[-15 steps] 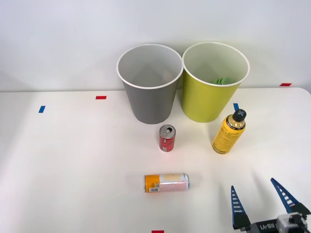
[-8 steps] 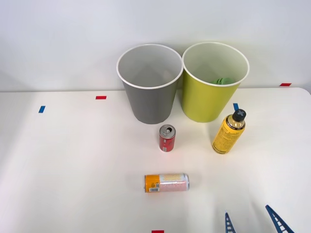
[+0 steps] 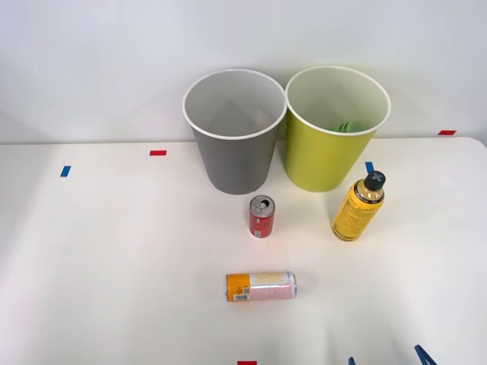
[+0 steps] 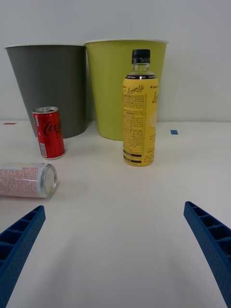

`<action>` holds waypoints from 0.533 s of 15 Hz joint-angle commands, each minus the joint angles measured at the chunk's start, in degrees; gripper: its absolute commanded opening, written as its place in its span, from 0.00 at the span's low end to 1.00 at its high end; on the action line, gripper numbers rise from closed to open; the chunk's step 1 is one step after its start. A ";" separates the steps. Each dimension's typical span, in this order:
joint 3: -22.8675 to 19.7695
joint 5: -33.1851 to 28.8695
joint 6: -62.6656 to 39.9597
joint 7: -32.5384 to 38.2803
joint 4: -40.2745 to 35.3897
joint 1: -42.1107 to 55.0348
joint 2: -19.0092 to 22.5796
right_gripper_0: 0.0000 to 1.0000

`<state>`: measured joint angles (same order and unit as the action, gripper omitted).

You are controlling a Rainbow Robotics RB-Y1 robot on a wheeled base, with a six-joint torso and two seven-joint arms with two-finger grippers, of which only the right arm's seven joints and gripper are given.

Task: Put cans in the gray bin, plastic bottles in the light green bin

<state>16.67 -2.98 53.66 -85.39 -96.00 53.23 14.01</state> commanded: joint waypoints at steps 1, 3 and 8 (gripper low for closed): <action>-0.15 0.52 0.05 -0.30 0.02 0.12 -0.39 1.00; -0.15 0.52 0.05 -0.30 0.02 0.12 -0.39 1.00; -0.15 0.52 0.05 -0.30 0.02 0.12 -0.39 1.00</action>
<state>16.53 -2.48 53.72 -85.69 -95.98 53.35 13.63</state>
